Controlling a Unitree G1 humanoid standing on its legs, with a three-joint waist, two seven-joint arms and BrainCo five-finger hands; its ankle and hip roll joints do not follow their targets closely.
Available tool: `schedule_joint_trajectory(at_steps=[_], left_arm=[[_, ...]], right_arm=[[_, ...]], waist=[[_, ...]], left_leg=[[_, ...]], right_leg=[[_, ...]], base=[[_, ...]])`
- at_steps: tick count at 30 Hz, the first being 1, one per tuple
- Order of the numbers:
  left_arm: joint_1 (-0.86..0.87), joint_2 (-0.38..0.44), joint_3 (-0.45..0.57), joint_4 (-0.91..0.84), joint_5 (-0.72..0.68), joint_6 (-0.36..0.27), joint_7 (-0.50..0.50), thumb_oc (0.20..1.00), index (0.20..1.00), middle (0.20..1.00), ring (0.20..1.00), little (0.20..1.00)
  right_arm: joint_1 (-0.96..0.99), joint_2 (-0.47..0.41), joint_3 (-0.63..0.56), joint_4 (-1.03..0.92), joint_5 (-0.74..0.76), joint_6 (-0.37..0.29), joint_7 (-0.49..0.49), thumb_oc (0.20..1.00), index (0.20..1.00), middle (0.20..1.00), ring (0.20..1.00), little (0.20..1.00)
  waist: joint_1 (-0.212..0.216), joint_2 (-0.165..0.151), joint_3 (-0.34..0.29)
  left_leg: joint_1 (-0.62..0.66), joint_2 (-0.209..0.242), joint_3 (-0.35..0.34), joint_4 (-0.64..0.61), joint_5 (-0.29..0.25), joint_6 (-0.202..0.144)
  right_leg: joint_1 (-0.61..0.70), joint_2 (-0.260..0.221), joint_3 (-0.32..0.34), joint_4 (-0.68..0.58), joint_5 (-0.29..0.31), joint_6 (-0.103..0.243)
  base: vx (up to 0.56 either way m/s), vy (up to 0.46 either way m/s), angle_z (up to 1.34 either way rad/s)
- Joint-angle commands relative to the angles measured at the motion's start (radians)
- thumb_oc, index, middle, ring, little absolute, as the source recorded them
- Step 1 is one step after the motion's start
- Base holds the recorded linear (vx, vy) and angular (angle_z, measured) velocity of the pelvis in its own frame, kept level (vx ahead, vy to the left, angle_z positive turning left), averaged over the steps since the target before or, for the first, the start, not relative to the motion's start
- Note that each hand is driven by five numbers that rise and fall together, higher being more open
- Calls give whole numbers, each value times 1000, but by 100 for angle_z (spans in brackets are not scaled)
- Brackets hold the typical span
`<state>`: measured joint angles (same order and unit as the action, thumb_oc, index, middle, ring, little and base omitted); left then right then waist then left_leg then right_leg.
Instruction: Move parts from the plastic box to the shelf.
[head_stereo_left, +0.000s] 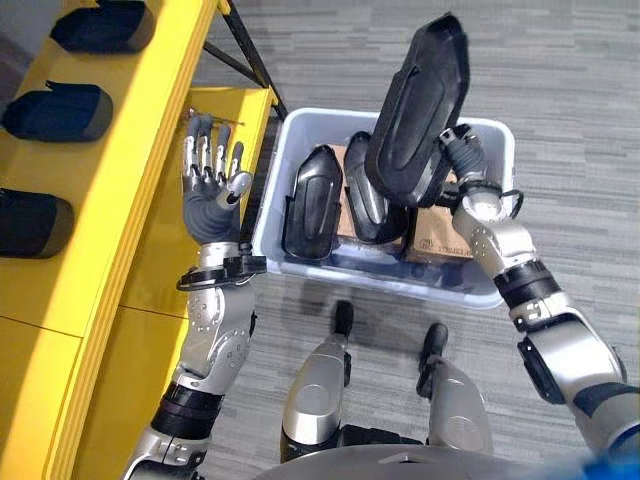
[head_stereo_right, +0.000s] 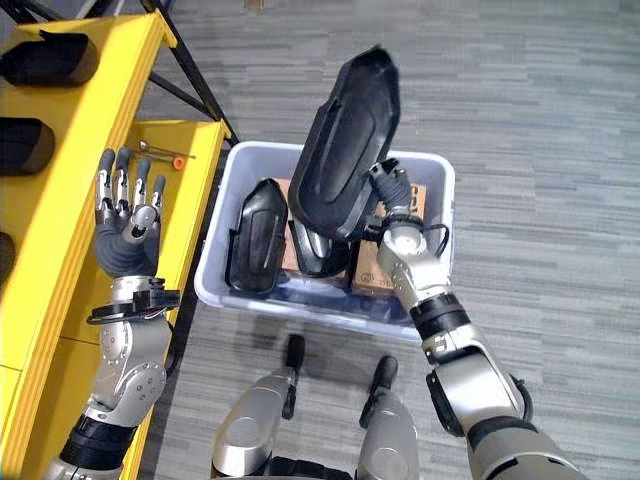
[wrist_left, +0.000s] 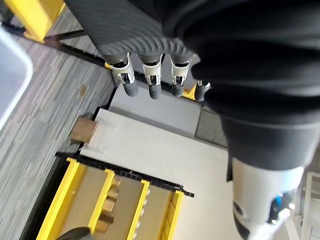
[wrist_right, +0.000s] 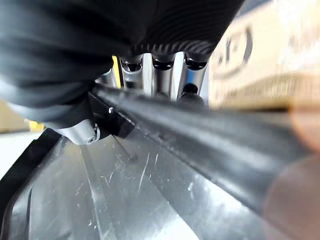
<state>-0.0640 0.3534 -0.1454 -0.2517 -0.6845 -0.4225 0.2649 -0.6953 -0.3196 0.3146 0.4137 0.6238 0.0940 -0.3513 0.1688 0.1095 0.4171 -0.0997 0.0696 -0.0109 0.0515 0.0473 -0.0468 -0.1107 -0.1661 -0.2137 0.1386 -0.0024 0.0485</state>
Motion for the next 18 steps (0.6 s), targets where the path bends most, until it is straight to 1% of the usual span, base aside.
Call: schedule_joint_trajectory(at_steps=[1, 3, 4, 7, 10, 12, 16, 18], left_arm=[[46, 25, 5, -35, 48, -26, -48, 1000, 1000, 1000, 1000, 1000], [87, 21, 18, -30, 53, -13, -61, 1000, 1000, 1000, 1000, 1000], [99, 18, 21, -26, 61, -7, -63, 1000, 1000, 1000, 1000, 1000], [132, 14, 23, -23, 70, -7, -65, 1000, 1000, 1000, 1000, 1000], [144, 14, 26, -27, 80, -4, -62, 1000, 1000, 1000, 1000, 1000], [165, 19, 33, -32, 90, 0, -59, 1000, 1000, 1000, 1000, 1000], [179, 27, 35, -38, 114, -2, -59, 1000, 1000, 1000, 1000, 1000], [188, 32, 31, -45, 108, -6, -53, 1000, 1000, 1000, 1000, 1000]], right_arm=[[3, 53, 12, -63, 51, -17, 55, 200, 200, 200, 200, 200], [50, 74, 43, -95, 56, -1, 91, 200, 200, 200, 200, 200], [68, 85, 60, -111, 67, -4, 98, 200, 200, 200, 200, 200], [102, 90, 86, -145, 50, -7, 96, 200, 200, 200, 200, 200], [111, 98, 98, -160, 67, -3, 93, 200, 200, 200, 200, 200], [120, 107, 115, -173, 93, -1, 106, 200, 200, 200, 200, 200], [134, 117, 140, -197, 124, -1, 126, 200, 200, 200, 200, 200], [149, 129, 163, -224, 167, 1, 132, 200, 200, 200, 200, 200]], waist=[[29, -50, -113], [39, -52, -145], [46, -54, -157], [58, -59, -179], [66, -62, -187], [82, -68, -203], [96, -78, -220], [104, -88, -232]], left_leg=[[-16, 49, -5, -40, 73, -16], [-7, 55, -21, -58, 89, -20], [-5, 55, -27, -59, 91, -21], [1, 50, -37, -57, 88, -19], [4, 45, -44, -55, 84, -17], [13, 36, -54, -59, 81, -12], [20, 26, -62, -70, 82, -8], [26, 17, -60, -80, 83, -4]], right_leg=[[61, -25, -53, 36, -42, -27], [83, -31, -67, 29, -44, -28], [92, -34, -73, 26, -44, -28], [111, -40, -88, 19, -45, -27], [122, -43, -97, 16, -45, -26], [147, -47, -111, -1, -40, -20], [176, -54, -126, -36, -22, -5], [197, -63, -138, -73, 0, 14]], base=[[100, 97, 5], [133, 160, 21], [111, 139, 26], [88, 129, 15], [49, 97, 11], [67, 139, 13], [25, 114, 9], [-24, 171, 7]])
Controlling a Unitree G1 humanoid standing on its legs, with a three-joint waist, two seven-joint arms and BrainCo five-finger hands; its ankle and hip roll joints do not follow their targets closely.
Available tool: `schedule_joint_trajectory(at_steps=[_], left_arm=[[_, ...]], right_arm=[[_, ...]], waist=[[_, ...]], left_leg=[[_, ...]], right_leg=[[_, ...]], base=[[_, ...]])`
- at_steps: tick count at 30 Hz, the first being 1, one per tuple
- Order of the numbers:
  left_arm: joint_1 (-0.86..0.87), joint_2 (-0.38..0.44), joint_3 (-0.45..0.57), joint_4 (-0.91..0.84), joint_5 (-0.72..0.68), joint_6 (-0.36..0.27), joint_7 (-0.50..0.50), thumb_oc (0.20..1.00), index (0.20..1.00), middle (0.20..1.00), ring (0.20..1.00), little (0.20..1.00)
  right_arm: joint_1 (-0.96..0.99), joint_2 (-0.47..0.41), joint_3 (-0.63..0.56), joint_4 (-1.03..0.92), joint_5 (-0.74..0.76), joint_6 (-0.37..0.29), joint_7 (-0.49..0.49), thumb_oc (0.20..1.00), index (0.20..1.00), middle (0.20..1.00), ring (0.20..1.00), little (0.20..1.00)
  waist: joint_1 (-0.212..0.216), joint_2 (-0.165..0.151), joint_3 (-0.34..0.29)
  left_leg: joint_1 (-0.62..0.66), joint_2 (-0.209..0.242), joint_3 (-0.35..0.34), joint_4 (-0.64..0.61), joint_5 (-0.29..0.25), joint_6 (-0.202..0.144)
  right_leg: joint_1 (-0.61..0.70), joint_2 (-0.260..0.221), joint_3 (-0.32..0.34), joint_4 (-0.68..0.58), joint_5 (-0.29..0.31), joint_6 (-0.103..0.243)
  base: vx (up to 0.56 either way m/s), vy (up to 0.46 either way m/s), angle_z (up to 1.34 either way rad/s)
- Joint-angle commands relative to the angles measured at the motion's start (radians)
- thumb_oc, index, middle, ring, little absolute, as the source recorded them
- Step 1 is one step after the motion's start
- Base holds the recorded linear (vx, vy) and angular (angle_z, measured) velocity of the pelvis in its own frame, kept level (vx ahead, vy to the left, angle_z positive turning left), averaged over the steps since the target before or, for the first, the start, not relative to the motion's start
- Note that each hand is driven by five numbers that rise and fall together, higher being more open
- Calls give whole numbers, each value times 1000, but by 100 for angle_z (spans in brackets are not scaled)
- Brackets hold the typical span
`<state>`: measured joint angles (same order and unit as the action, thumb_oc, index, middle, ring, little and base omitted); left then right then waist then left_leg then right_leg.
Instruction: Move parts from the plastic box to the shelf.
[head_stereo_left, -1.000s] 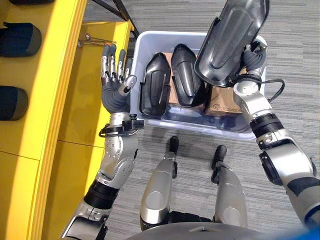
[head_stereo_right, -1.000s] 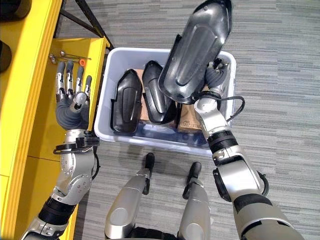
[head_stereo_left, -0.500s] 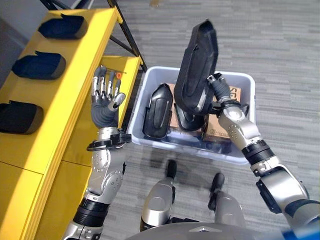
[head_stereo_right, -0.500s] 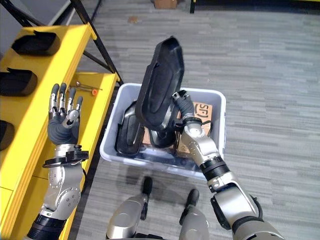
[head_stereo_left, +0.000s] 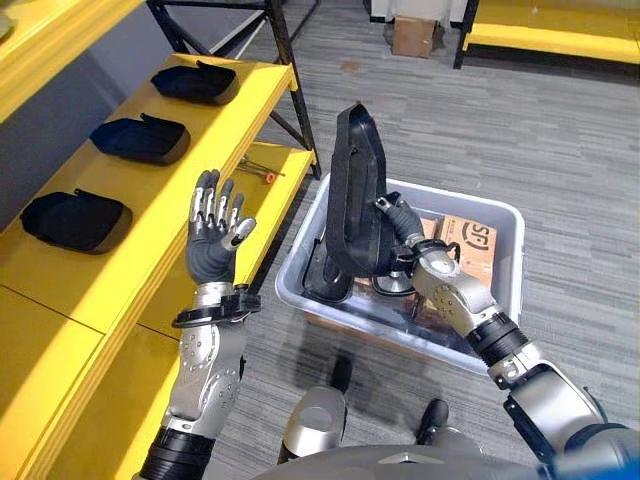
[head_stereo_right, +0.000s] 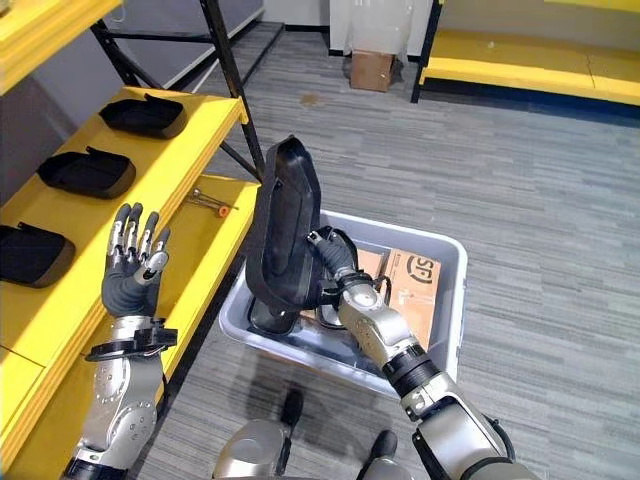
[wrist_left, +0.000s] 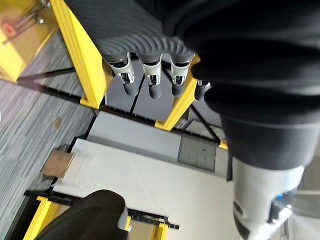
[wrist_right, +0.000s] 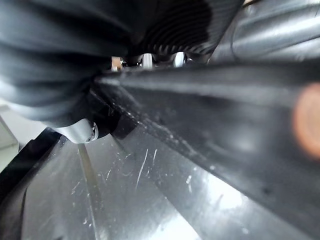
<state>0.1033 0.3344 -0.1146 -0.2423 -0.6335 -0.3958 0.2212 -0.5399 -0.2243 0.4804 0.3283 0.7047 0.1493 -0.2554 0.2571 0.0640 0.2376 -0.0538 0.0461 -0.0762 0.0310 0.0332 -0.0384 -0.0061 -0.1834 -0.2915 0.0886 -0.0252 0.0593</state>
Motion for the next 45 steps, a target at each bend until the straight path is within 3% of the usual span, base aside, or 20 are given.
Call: schedule_joint_trajectory(at_steps=[1, 5, 9, 10, 11, 12, 14, 16, 17, 19, 22, 27, 30, 32, 38, 39, 43, 45], left_arm=[[22, 52, -1, -56, 58, -34, -8, 1000, 1000, 1000, 1000, 1000], [23, 60, -14, -59, 97, -30, -16, 1000, 1000, 1000, 1000, 1000], [25, 56, -32, -39, 101, -29, -6, 1000, 1000, 1000, 1000, 1000], [27, 54, -34, -37, 90, -30, 10, 1000, 1000, 1000, 1000, 1000], [9, 55, -41, -28, 95, -19, 19, 1000, 1000, 1000, 1000, 1000], [9, 55, -41, -28, 95, -19, 19, 1000, 1000, 1000, 1000, 1000], [-27, 55, -71, -18, 77, 15, -17, 1000, 1000, 1000, 1000, 1000], [-39, 53, -106, -6, 28, 39, -79, 1000, 1000, 1000, 1000, 1000], [-40, 51, -111, 0, 23, 39, -89, 1000, 1000, 1000, 1000, 1000], [-44, 47, -143, 36, -1, 25, -132, 1000, 1000, 1000, 1000, 1000], [-40, 41, -133, 61, -35, 42, -179, 1000, 1000, 1000, 1000, 1000], [-18, 27, -128, 80, -32, 41, -218, 1000, 1000, 1000, 1000, 1000], [-3, 37, -127, 79, -23, 44, -219, 1000, 1000, 1000, 1000, 1000], [-21, 43, -123, 97, -41, 71, -296, 1000, 1000, 1000, 1000, 1000], [-54, 36, -125, 98, -40, 99, -279, 1000, 1000, 1000, 1000, 1000], [-65, 33, -131, 99, -40, 105, -273, 1000, 1000, 1000, 1000, 1000], [-109, 20, -171, 130, -34, 102, -250, 1000, 1000, 1000, 1000, 1000], [-134, 17, -200, 155, -10, 83, -232, 1000, 1000, 1000, 1000, 1000]], right_arm=[[-3, 38, 5, -144, 92, -60, 44, 200, 200, 200, 200, 200], [16, 49, 21, -180, 138, -53, 72, 200, 200, 200, 200, 200], [47, 58, 29, -196, 177, -43, 113, 200, 200, 200, 200, 200], [55, 64, 33, -204, 188, -35, 123, 200, 200, 200, 200, 200], [64, 65, 42, -232, 184, -26, 119, 200, 200, 200, 200, 200], [64, 65, 42, -232, 184, -26, 119, 200, 200, 200, 200, 200], [97, 39, 53, -246, 201, -63, 97, 200, 200, 200, 200, 200], [157, 5, 54, -264, 186, -93, 83, 200, 200, 200, 200, 200], [165, 1, 53, -266, 182, -95, 84, 200, 200, 200, 200, 200], [192, -24, 31, -261, 176, -100, 107, 200, 200, 200, 200, 200], [222, -50, 0, -239, 165, -102, 160, 200, 200, 200, 200, 200], [251, -59, 15, -252, 154, -117, 188, 200, 200, 200, 200, 200], [262, -53, 24, -257, 139, -136, 187, 200, 200, 200, 200, 200], [326, -72, -16, -300, 119, -153, 165, 200, 200, 200, 200, 200], [335, -84, -35, -314, 108, -131, 174, 200, 200, 200, 200, 200], [321, -85, -35, -303, 109, -129, 170, 200, 200, 200, 200, 200], [260, -95, -43, -268, 125, -117, 152, 200, 200, 200, 200, 200], [232, -104, -54, -252, 141, -95, 150, 200, 200, 200, 200, 200]], waist=[[19, -45, -57], [29, -66, -82], [40, -78, -96], [44, -80, -97], [30, -73, -94], [30, -73, -94], [-12, -84, -109], [-66, -93, -124], [-75, -94, -129], [-112, -105, -138], [-113, -110, -147], [-106, -107, -144], [-103, -100, -134], [-155, -94, -127], [-194, -105, -117], [-202, -109, -115], [-232, -108, -114], [-241, -82, -116]], left_leg=[[-18, 37, 8, -64, 98, -10], [-11, 10, 32, -84, 98, 7], [13, -23, 83, -86, 80, 27], [32, -23, 102, -89, 62, 25], [33, -35, 119, -82, 54, 50], [33, -35, 119, -82, 54, 50], [21, -70, 39, -81, 47, 75], [29, -117, -76, -92, 54, 91], [26, -124, -93, -92, 57, 93], [28, -162, -193, -91, 67, 98], [25, -179, -254, -77, 71, 101], [14, -187, -296, -68, 75, 106], [8, -189, -299, -54, 71, 106], [12, -139, -85, -34, 54, 78], [9, -71, 54, 62, 8, 50], [10, -40, 102, 81, 5, 41], [25, 83, 205, 107, 71, 2], [48, 99, 221, 50, 79, -10]], right_leg=[[100, -48, -64, -37, 31, 10], [126, -65, -97, -90, 75, 47], [126, -82, -168, -91, 115, 63], [124, -87, -185, -74, 113, 72], [71, -75, -161, 13, 82, 58], [71, -75, -161, 13, 82, 58], [33, 55, -22, 28, 9, 7], [2, 185, 161, 23, 3, -38], [-1, 206, 187, 22, 4, -45], [9, 274, 306, 2, 16, -70], [24, 277, 323, -9, 24, -78], [40, 280, 349, -23, 19, -89], [43, 279, 332, -2, -1, -95], [68, 246, 231, -28, 6, -84], [66, 194, 166, 8, -5, -82], [69, 176, 144, 18, -10, -83], [83, 136, 86, 39, -34, -91], [95, 108, 43, 61, -62, -91]], base=[[-40, 155, 14], [-56, 169, 13], [-46, 179, 5], [-121, 179, -25], [-104, 130, -48], [-127, 66, -64], [38, -110, -17], [96, -121, 110], [87, -114, 210], [56, -144, 144], [26, -155, 97], [-29, -94, 25], [-44, -109, 38], [-60, -3, 156], [-41, 98, 102], [-38, 204, 32], [-14, 260, 40], [65, 533, 48]])
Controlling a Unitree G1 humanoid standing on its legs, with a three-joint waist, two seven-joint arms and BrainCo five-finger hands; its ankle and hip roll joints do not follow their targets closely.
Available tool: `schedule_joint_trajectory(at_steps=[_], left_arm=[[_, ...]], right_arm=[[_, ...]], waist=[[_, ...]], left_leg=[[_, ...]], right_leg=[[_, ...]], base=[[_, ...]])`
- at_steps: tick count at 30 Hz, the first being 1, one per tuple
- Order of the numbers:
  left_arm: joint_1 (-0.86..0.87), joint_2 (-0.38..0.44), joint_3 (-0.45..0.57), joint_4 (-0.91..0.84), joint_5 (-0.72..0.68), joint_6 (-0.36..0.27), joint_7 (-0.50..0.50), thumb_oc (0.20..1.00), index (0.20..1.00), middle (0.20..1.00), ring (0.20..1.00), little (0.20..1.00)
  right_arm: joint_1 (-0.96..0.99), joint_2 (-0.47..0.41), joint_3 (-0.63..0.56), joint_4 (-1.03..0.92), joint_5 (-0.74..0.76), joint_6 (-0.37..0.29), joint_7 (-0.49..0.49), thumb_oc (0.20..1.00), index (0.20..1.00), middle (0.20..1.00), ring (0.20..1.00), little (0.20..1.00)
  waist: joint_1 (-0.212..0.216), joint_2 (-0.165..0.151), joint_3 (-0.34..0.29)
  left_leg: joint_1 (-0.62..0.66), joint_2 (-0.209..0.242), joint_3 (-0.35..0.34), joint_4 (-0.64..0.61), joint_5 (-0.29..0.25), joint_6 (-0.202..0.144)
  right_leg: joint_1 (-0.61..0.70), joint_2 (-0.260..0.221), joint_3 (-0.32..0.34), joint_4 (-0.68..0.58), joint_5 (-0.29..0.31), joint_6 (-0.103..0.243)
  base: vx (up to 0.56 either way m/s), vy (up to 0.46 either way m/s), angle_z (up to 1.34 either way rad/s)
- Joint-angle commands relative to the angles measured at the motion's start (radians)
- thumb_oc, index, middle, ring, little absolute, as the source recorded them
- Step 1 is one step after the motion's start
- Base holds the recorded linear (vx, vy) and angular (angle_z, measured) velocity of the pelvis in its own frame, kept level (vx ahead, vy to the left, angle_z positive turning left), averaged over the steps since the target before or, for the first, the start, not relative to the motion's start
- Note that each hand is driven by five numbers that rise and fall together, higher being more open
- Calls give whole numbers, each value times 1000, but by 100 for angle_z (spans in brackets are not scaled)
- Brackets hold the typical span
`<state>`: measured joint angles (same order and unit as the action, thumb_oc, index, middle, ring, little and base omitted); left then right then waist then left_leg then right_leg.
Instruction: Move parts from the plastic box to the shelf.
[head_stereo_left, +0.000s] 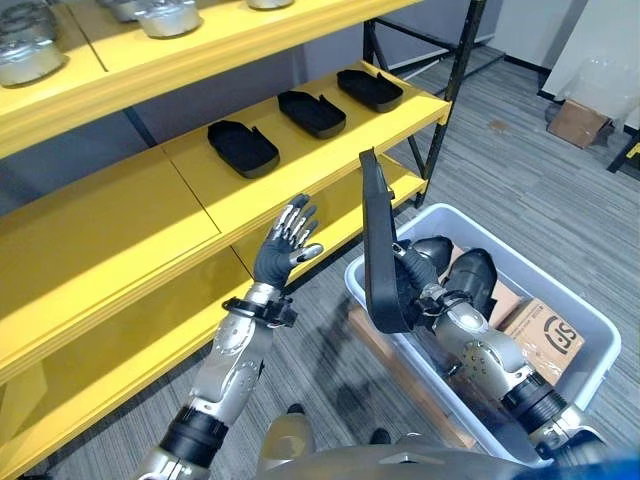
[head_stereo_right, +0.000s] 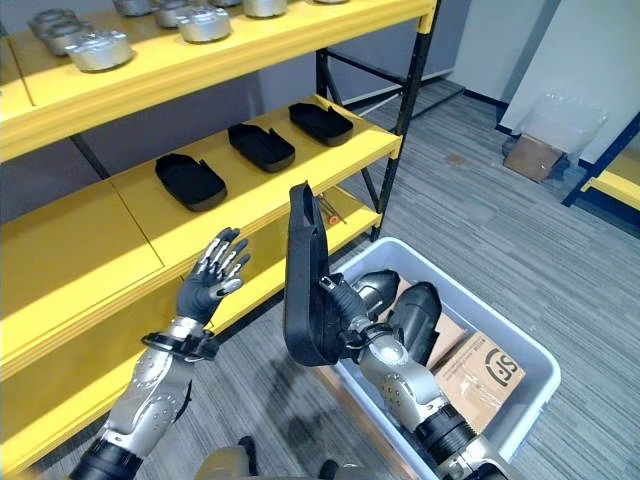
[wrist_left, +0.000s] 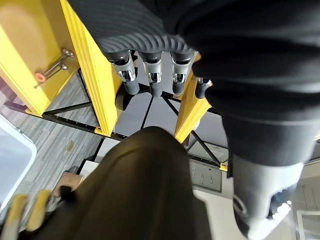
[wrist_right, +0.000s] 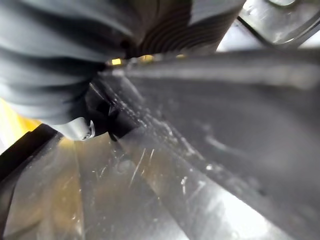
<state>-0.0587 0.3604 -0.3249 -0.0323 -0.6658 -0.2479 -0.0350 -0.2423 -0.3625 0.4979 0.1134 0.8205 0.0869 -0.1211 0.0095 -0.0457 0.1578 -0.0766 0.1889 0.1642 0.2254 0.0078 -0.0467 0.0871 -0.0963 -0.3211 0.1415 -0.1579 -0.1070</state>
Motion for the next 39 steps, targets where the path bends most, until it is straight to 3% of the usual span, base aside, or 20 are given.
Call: schedule_joint_trajectory(at_steps=[1, 6, 13, 21, 24, 28, 30, 31, 33, 34, 35, 39], left_arm=[[32, -7, 9, -56, 20, -62, 21, 1000, 1000, 1000, 1000, 1000], [72, 10, 22, -75, 39, -59, 27, 1000, 1000, 1000, 1000, 1000], [131, 33, 54, -102, 65, -70, 32, 1000, 1000, 1000, 1000, 1000], [181, 48, 70, -141, 71, -67, 49, 1000, 1000, 1000, 1000, 1000], [179, 56, 62, -141, 77, -65, 36, 1000, 1000, 1000, 1000, 1000], [152, 60, 53, -131, 53, -45, 25, 1000, 1000, 1000, 1000, 1000], [139, 60, 41, -126, 45, -39, 24, 1000, 1000, 1000, 1000, 1000], [135, 58, 33, -122, 38, -39, 24, 1000, 1000, 1000, 1000, 1000], [127, 49, 16, -111, 38, -40, 20, 1000, 1000, 1000, 1000, 1000], [125, 43, 15, -112, 38, -35, 20, 1000, 1000, 1000, 1000, 1000], [121, 26, 7, -106, 36, -29, 20, 1000, 1000, 1000, 1000, 1000], [105, 10, -22, -86, 9, -35, -20, 1000, 1000, 1000, 1000, 1000]], right_arm=[[-63, 32, -77, -39, 31, -25, 17, 200, 200, 200, 200, 200], [-27, 19, -80, -59, 27, 5, 40, 200, 200, 200, 200, 200], [-41, 35, -52, -53, 8, 23, 85, 200, 200, 200, 200, 200], [-118, 86, -21, -52, -7, 60, 82, 200, 200, 200, 200, 200], [-149, 114, -15, -29, -7, 70, 71, 200, 200, 200, 200, 200], [-183, 151, -19, 12, -7, 79, 38, 200, 200, 200, 200, 200], [-200, 158, -23, 32, -8, 85, 28, 200, 200, 200, 200, 200], [-208, 154, -22, 37, 0, 88, 19, 200, 200, 200, 200, 200], [-206, 127, -28, 30, 18, 91, 16, 200, 200, 200, 200, 200], [-203, 122, -32, 24, 19, 96, 14, 200, 200, 200, 200, 200], [-195, 111, -38, 34, 21, 99, 29, 200, 200, 200, 200, 200], [-151, 90, -53, 33, 9, 65, 34, 200, 200, 200, 200, 200]], waist=[[6, 34, -40], [22, 48, -69], [77, 47, -91], [167, 31, -97], [195, 27, -96], [220, 28, -80], [211, 28, -72], [200, 26, -68], [173, 12, -72], [168, 7, -73], [161, 0, -71], [125, -7, -67]], left_leg=[[80, -46, -20, -161, 103, -4], [114, -85, -49, -229, 85, -2], [136, -128, -81, -288, 75, 25], [117, -180, -98, -313, 70, 69], [103, -203, -109, -313, 71, 89], [109, -233, -120, -313, 63, 121], [115, -244, -145, -313, 57, 131], [117, -251, -166, -313, 54, 133], [113, -273, -218, -313, 53, 129], [113, -279, -226, -313, 52, 126], [118, -290, -241, -313, 48, 119], [117, -315, -309, -308, 34, 131]], right_leg=[[8, 14, 65, 7, 67, 76], [30, -9, 57, -31, 89, 94], [35, -33, 38, -85, 134, 127], [47, -80, -35, -116, 171, 180], [43, -98, -65, -75, 168, 187], [-7, -162, -105, 115, 222, 202], [-38, -138, -66, 164, 219, 202], [-51, -98, -32, 161, 203, 197], [-67, 3, 38, 88, 176, 180], [-68, 22, 54, 56, 175, 175], [-52, 55, 90, -57, 182, 159], [-96, 80, 271, -163, 273, 176]], base=[[115, 570, 28], [79, 364, 63], [12, 258, 47], [-53, 220, 11], [-82, 237, 23], [-54, 232, 30], [-1, 108, 22], [22, 20, 25], [42, -18, 50], [116, -53, 99], [120, -59, 91], [124, -79, 38]])
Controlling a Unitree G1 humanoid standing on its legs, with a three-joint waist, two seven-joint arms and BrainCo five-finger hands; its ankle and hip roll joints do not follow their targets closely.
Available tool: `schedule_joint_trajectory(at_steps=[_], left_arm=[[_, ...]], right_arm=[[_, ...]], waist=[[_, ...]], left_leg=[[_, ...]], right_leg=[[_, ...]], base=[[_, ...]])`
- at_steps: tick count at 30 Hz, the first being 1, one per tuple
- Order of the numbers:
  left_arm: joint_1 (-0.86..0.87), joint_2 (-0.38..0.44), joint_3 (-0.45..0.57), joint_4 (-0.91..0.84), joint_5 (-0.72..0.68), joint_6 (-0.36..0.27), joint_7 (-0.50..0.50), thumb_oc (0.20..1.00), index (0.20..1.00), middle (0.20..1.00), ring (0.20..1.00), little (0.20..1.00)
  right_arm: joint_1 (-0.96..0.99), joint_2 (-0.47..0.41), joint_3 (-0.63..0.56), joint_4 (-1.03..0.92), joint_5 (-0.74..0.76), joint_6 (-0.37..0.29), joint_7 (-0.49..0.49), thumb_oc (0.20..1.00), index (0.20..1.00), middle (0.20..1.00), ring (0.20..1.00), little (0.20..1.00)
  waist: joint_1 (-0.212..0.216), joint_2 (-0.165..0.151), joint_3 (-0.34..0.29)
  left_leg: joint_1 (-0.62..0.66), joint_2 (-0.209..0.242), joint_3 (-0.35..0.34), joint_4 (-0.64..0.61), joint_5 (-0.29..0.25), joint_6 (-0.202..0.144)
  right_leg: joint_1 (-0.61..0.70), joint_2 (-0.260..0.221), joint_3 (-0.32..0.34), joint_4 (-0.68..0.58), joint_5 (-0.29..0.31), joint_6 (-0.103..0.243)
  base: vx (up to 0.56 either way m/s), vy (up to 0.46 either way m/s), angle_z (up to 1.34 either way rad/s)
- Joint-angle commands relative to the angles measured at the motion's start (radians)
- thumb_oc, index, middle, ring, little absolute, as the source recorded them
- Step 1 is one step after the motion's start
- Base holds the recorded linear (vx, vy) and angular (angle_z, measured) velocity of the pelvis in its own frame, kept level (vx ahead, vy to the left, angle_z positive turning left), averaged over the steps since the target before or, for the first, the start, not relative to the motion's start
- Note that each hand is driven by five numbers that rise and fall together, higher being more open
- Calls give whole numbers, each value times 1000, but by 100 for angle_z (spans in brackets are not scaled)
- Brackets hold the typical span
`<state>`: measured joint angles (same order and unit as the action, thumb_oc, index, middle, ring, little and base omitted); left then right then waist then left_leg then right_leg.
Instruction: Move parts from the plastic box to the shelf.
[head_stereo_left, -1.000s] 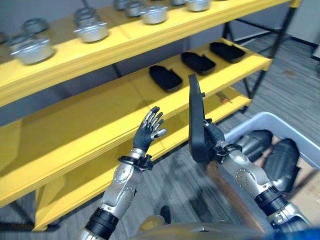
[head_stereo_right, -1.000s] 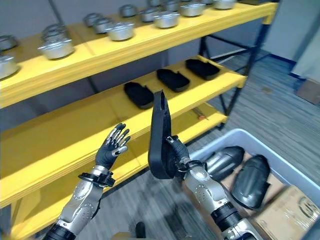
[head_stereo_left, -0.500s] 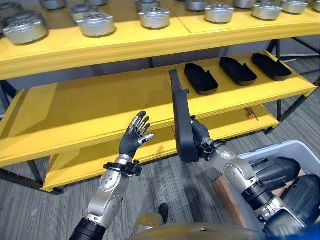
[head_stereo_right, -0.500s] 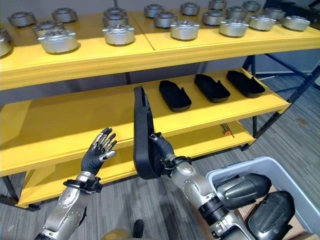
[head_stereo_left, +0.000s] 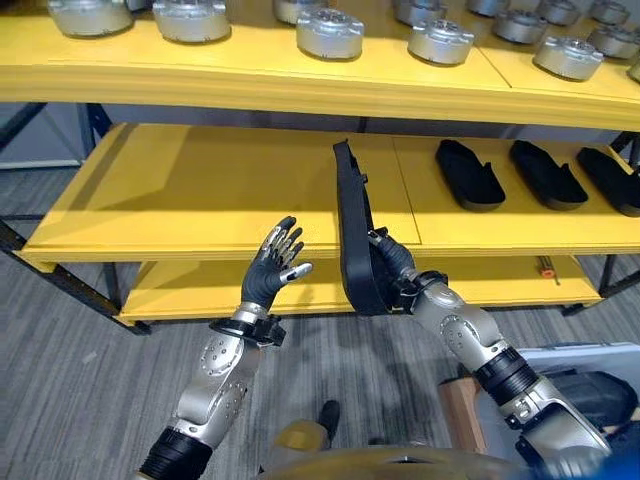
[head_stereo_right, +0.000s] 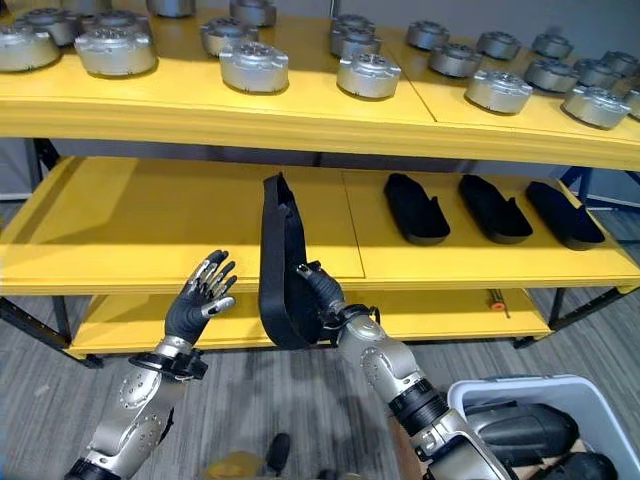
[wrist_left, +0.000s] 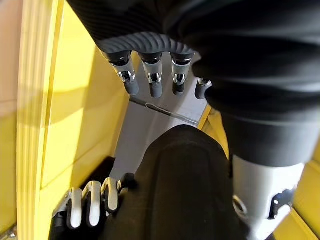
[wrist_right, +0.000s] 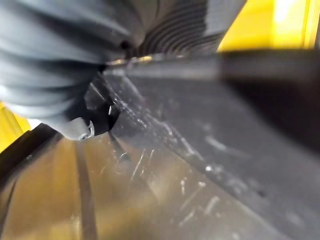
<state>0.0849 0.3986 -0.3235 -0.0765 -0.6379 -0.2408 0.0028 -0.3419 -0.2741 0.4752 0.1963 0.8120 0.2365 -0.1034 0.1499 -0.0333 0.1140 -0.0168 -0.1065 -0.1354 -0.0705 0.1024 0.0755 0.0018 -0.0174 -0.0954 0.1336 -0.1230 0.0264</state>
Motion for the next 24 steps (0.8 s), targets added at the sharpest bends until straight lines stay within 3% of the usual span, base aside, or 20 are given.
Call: schedule_joint_trajectory(at_steps=[1, 3, 13, 24], left_arm=[[-37, -28, -28, -40, -32, -50, -72, 1000, 1000, 1000, 1000, 1000], [-18, -31, -32, -44, -60, -70, -102, 1000, 1000, 1000, 1000, 1000], [30, -16, -60, -46, -21, -31, -73, 1000, 1000, 1000, 1000, 1000], [-12, 14, -53, -31, -35, 26, -92, 1000, 1000, 1000, 1000, 1000]], right_arm=[[-45, -1, -32, -51, 16, -90, 17, 200, 200, 200, 200, 200], [-29, -5, -41, -52, -11, -90, 31, 200, 200, 200, 200, 200], [-37, -39, -38, -6, -128, -95, 40, 200, 200, 200, 200, 200], [-210, -63, -88, 119, -208, -81, -13, 200, 200, 200, 200, 200]], waist=[[-21, -19, -20], [-25, -21, -13], [-29, -17, -29], [-11, -10, 24]], left_leg=[[57, -20, -17, -11, -62, 9], [57, -16, -20, -12, -64, 8], [74, 22, 57, 24, -87, -13], [54, 35, 54, 166, -128, -22]], right_leg=[[-13, 7, 66, -159, 242, 42], [-8, 8, 76, -177, 249, 44], [73, -5, 22, -190, 194, 12], [94, 4, -46, -55, 103, -39]], base=[[76, -101, 19], [85, -122, 64], [161, -135, 9], [122, -140, 8]])
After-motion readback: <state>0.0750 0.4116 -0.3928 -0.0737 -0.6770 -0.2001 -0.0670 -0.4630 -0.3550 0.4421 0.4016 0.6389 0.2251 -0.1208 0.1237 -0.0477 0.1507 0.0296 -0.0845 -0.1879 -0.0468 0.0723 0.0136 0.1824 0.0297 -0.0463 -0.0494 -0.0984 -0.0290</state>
